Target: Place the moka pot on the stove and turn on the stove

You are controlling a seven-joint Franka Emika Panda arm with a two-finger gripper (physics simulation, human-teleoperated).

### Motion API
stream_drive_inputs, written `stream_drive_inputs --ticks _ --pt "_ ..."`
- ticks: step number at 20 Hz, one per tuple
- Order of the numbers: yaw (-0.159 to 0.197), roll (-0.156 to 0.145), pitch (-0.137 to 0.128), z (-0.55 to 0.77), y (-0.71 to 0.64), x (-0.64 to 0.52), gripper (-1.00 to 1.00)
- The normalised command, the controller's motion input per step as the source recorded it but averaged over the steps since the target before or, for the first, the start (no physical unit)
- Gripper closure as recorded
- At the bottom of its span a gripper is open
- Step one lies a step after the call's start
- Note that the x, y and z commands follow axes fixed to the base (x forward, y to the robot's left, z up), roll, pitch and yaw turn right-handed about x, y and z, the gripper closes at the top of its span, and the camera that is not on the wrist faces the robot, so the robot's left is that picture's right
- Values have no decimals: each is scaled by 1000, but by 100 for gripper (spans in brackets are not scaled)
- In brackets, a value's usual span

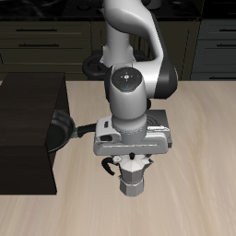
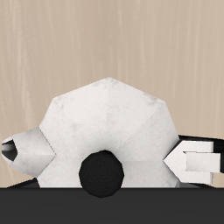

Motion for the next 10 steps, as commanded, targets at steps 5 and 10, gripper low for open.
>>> stream_drive_inputs --ticks 5,10 --pt "8 -2 -40 261 9 -68 100" --pt "-2 8 -41 379 49 -116 100"
